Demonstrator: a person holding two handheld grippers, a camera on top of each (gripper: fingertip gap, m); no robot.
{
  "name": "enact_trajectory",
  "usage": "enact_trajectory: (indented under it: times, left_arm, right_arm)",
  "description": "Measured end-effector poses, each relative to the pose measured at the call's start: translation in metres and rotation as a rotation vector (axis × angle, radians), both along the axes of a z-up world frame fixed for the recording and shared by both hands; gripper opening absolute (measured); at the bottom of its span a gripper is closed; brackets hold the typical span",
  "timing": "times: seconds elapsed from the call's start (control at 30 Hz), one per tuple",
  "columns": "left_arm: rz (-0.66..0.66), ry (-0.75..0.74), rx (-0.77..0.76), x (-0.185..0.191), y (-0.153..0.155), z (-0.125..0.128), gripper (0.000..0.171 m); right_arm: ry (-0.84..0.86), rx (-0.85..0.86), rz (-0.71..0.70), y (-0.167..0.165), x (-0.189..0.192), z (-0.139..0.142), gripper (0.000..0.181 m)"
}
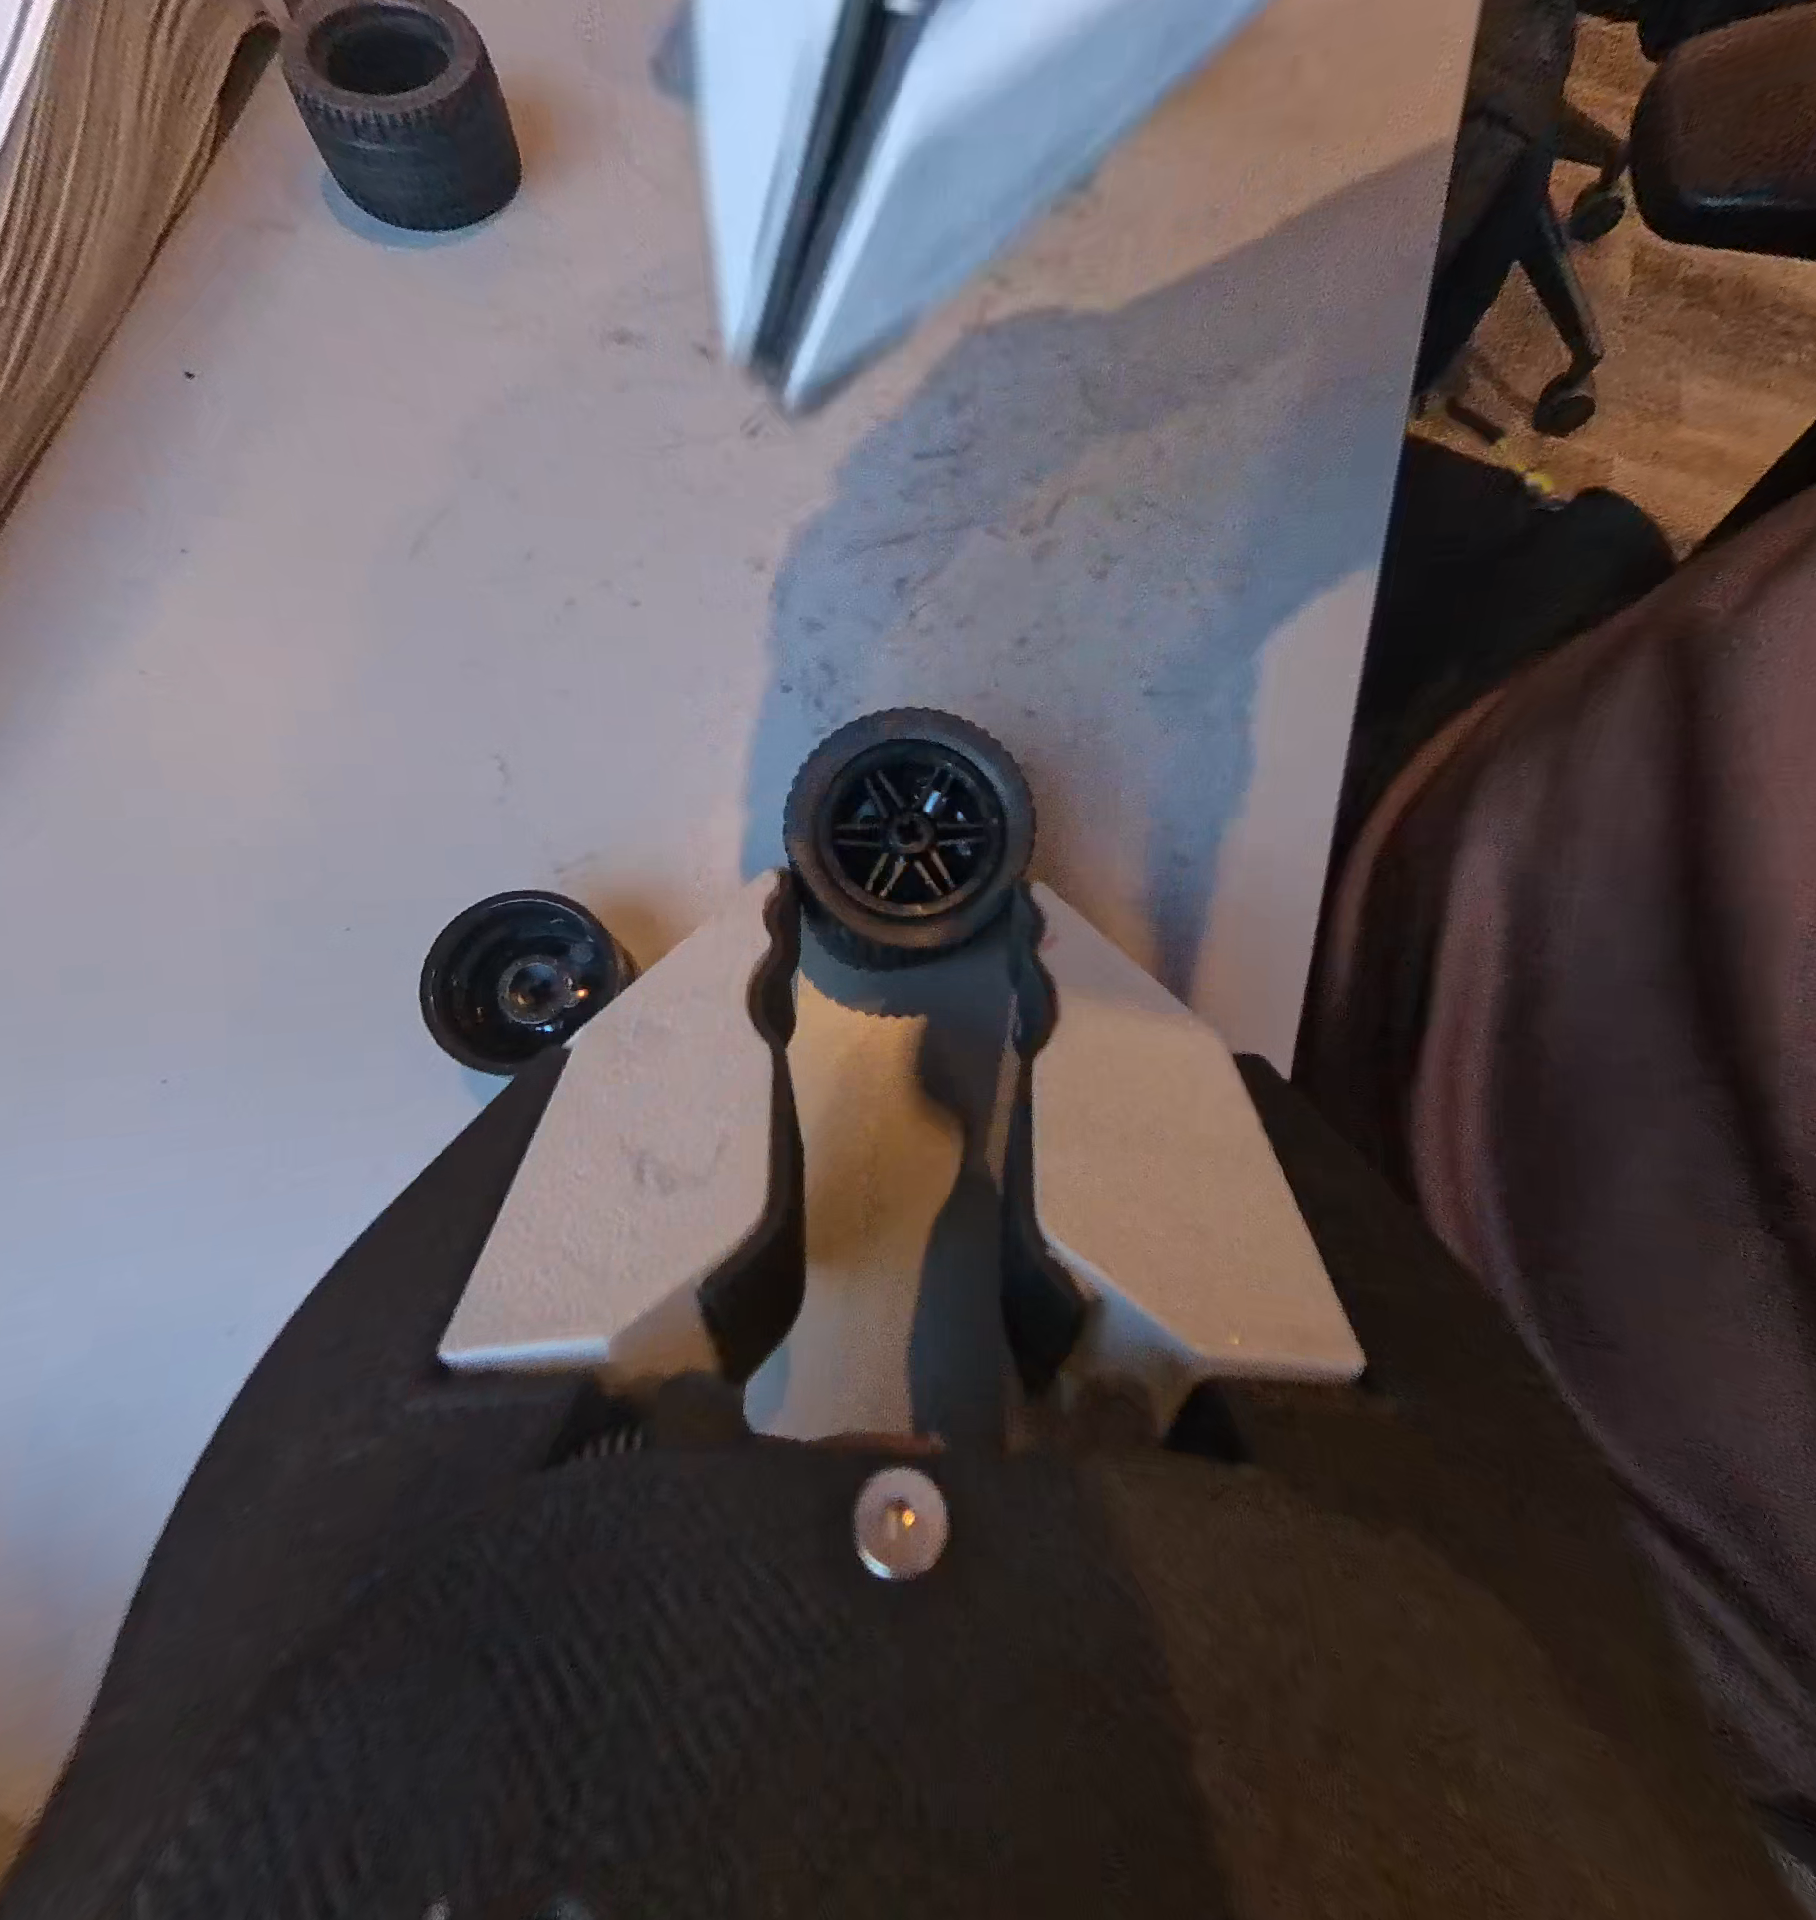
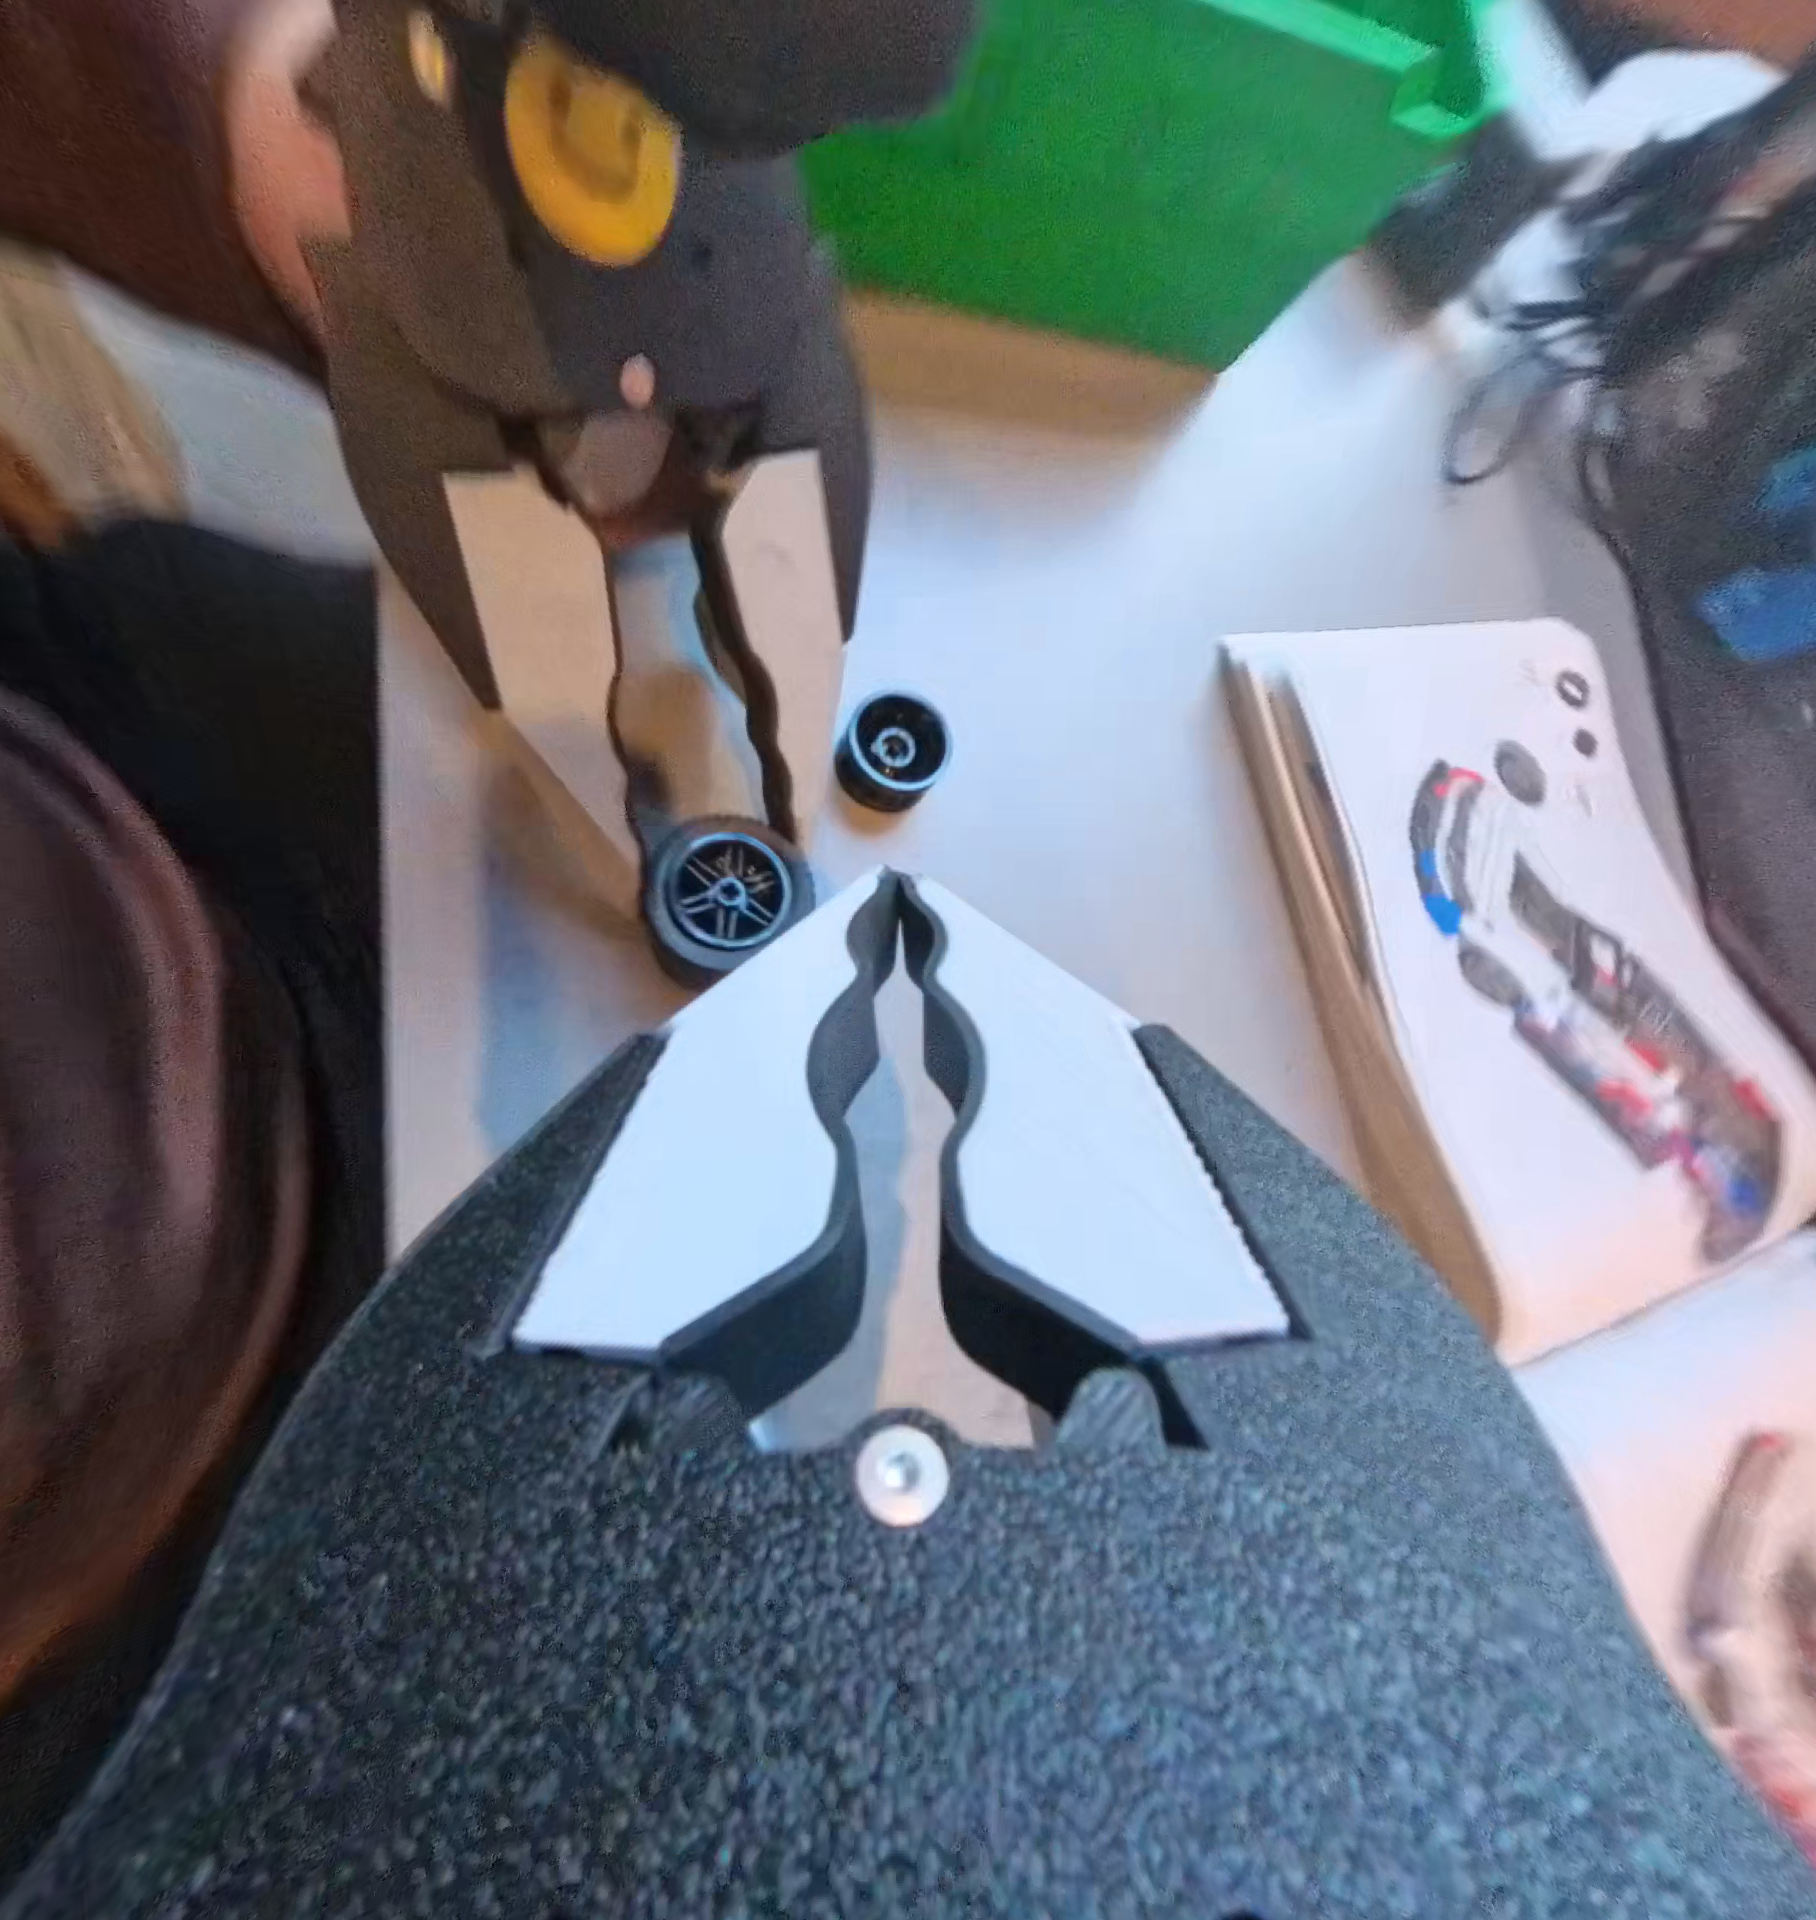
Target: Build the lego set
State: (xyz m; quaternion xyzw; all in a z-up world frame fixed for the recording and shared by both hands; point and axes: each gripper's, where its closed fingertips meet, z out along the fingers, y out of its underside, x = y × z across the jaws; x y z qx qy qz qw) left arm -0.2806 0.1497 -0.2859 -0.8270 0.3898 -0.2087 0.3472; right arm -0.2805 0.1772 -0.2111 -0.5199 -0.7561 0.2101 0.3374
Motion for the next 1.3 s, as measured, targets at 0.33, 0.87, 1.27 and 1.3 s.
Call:
enact_trajectory:
  times: [0.33,0.87,1.27,1.3]
  left_arm:
    - [0.045,-0.293,-0.298,0.022,-0.013,0.011,0.037]
    - [0.087,-0.09,0.287,0.026,0.021,0.048,0.056]
    - [-0.007,-0.705,0.101,0.04,0.016,0.1,0.025]
    - [-0.014,-0.7,0.094,0.04,0.016,0.099,0.024]
  right_arm:
    - [0.176,0.013,0.117,-0.039,0.024,-0.033,0.05]
    - [0.332,-0.634,0.008,-0.014,0.018,0.001,0.02]
    - [0.367,-1.22,0.068,-0.016,0.035,0.034,0.021]
    - [0.361,-1.225,0.074,-0.016,0.036,0.033,0.021]
